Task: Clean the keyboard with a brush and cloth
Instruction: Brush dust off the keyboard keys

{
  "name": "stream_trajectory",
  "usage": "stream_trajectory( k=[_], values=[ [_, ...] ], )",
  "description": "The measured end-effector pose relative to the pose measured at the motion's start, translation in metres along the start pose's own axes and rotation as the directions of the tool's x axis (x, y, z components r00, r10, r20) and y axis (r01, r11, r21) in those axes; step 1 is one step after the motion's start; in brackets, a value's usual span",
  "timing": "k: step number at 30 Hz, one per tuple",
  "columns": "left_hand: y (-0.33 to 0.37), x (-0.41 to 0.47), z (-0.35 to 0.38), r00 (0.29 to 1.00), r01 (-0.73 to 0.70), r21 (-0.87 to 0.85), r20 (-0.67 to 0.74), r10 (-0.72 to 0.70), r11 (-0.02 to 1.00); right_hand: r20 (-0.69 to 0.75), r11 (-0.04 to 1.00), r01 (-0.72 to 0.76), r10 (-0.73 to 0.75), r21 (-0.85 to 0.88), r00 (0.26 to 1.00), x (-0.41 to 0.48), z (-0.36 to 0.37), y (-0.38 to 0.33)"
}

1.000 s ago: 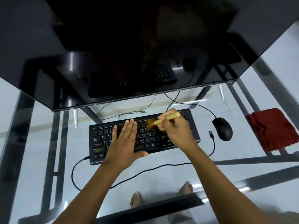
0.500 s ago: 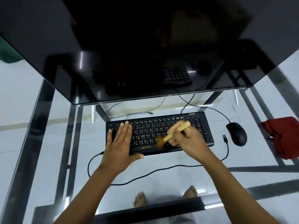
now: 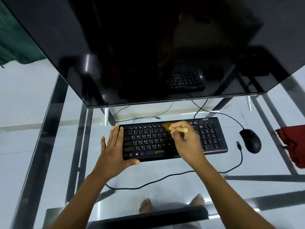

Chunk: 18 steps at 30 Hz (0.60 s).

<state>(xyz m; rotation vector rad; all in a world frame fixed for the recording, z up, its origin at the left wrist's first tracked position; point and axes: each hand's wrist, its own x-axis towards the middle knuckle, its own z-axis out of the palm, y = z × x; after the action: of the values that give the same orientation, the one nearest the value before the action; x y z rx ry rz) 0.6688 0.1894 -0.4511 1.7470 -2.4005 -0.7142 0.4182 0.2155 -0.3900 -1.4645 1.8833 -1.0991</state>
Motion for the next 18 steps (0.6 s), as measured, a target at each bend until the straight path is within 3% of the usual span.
stream_trajectory(
  k=[4, 5, 8, 12, 16, 18],
  values=[
    [-0.008, 0.0, 0.005, 1.0, 0.001, -0.1, 0.011, 0.0, 0.995, 0.365, 0.998, 0.067, -0.056, -0.018, 0.929, -0.02, 0.025, -0.013],
    [-0.01, -0.001, 0.006, 1.0, -0.005, -0.115, 0.008, 0.006, 0.993, 0.378, 0.995, 0.093, -0.096, 0.028, 0.921, -0.024, 0.029, -0.016],
    [-0.013, -0.003, 0.006, 1.0, -0.024, -0.141, 0.002, 0.024, 0.99, 0.205, 0.986, 0.167, -0.164, 0.005, 0.965, -0.028, 0.033, -0.02],
    [-0.018, -0.003, 0.007, 0.998, -0.06, -0.134, -0.008, 0.06, 0.989, 0.444, 0.982, 0.184, -0.145, -0.045, 0.884, -0.04, 0.037, -0.022],
    [-0.019, -0.004, 0.007, 0.997, -0.079, -0.159, 0.0, 0.08, 0.984, 0.218, 0.984, 0.173, -0.16, -0.043, 0.963, -0.041, 0.043, -0.027],
    [-0.022, -0.005, 0.007, 0.995, -0.095, -0.165, -0.005, 0.095, 0.982, 0.32, 0.99, 0.122, -0.095, -0.065, 0.943, -0.045, 0.048, -0.029]
  ],
)
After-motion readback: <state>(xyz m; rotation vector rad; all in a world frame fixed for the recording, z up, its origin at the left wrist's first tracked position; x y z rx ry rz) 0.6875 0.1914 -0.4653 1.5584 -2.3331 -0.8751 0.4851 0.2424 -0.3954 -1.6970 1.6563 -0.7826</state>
